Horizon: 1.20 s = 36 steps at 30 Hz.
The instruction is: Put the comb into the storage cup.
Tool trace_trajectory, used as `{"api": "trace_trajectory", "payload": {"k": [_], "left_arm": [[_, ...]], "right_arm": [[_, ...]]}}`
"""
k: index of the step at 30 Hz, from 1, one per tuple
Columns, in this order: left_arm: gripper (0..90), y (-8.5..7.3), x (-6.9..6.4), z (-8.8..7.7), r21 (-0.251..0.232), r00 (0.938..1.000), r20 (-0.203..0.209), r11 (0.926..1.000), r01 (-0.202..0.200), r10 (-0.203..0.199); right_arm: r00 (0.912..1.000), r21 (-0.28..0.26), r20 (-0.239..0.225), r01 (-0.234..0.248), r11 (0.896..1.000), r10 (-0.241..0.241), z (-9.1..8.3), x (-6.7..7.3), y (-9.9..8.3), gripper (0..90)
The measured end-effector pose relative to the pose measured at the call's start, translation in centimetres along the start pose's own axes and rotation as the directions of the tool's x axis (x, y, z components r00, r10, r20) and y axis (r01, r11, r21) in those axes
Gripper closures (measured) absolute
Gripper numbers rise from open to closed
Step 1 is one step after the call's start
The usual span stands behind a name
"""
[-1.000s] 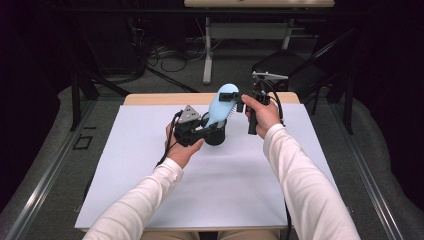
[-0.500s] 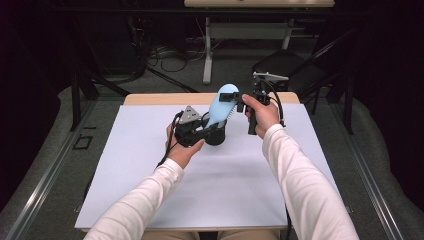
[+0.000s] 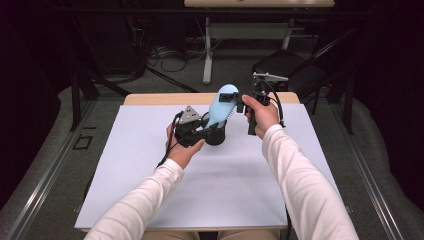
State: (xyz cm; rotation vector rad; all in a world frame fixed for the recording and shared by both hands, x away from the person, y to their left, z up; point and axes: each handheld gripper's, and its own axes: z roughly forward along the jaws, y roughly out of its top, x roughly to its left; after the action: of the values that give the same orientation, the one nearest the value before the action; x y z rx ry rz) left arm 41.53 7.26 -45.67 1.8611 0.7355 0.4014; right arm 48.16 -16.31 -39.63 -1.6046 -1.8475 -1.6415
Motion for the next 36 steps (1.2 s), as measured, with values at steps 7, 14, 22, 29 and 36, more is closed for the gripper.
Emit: {"api": "trace_trajectory", "payload": {"k": [7,14,22,29,36], "left_arm": [[67.9,0.01,0.03,-0.03,0.0,1.0,-0.003,1.0,0.002,-0.002],[67.8,-0.05,0.05,0.04,-0.001,1.0,0.0,1.0,0.003,-0.003],[66.9,-0.07,0.06,0.01,-0.007,0.9999,-0.007,0.9999,0.011,-0.011],[65.5,-0.12,0.13,0.05,-0.002,0.9998,0.002,0.9998,0.018,-0.018],[60.9,-0.3,0.11,0.33,0.005,0.9998,0.008,0.9998,0.021,-0.021]], "right_arm": [[1.0,-0.001,-0.003,-0.004,1.0,0.004,0.01,0.03,0.0,48.9],[1.0,0.002,-0.002,-0.005,1.0,0.005,0.01,0.0,0.02,48.9],[1.0,0.002,-0.004,-0.006,1.0,0.006,0.05,0.03,0.0,49.0],[0.9999,0.002,-0.008,-0.008,1.0,0.008,0.06,0.05,-0.01,49.1],[0.9999,-0.001,-0.01,-0.011,1.0,0.011,0.0,0.08,0.02,49.2]]}}
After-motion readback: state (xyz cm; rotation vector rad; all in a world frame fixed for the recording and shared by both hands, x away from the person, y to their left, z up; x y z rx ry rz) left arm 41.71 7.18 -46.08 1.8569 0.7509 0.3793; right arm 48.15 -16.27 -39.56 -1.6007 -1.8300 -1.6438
